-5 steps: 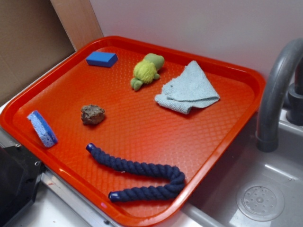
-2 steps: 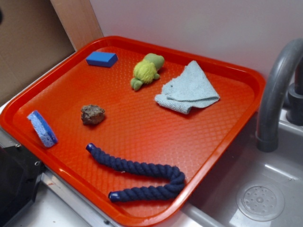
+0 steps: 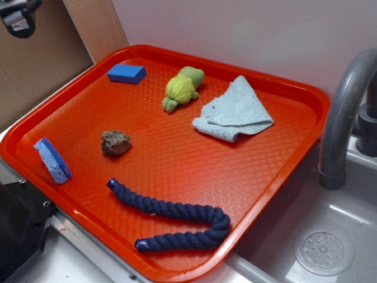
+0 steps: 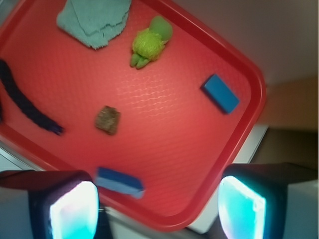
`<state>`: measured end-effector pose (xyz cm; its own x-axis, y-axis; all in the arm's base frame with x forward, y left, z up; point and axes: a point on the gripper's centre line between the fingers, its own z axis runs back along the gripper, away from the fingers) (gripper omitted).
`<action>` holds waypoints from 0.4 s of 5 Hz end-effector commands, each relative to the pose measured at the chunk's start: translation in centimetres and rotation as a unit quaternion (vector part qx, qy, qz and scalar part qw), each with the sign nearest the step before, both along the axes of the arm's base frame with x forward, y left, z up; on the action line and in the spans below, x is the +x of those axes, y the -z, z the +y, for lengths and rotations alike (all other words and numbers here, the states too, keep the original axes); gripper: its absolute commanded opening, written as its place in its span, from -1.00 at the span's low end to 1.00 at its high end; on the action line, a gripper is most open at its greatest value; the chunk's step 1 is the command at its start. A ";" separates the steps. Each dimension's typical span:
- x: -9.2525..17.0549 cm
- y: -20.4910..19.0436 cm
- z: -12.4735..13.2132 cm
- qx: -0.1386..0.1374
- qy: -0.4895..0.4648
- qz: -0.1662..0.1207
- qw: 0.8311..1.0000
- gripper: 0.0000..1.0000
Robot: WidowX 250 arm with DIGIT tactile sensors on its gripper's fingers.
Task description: Grab the blue block.
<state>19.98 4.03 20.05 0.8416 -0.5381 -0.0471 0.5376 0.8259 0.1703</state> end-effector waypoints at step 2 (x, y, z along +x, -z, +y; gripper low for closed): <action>6.6 6.2 2.0 0.121 0.154 -0.037 0.980 1.00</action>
<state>25.92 6.57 12.82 0.6537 -0.7383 -0.1661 0.7371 0.5716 0.3605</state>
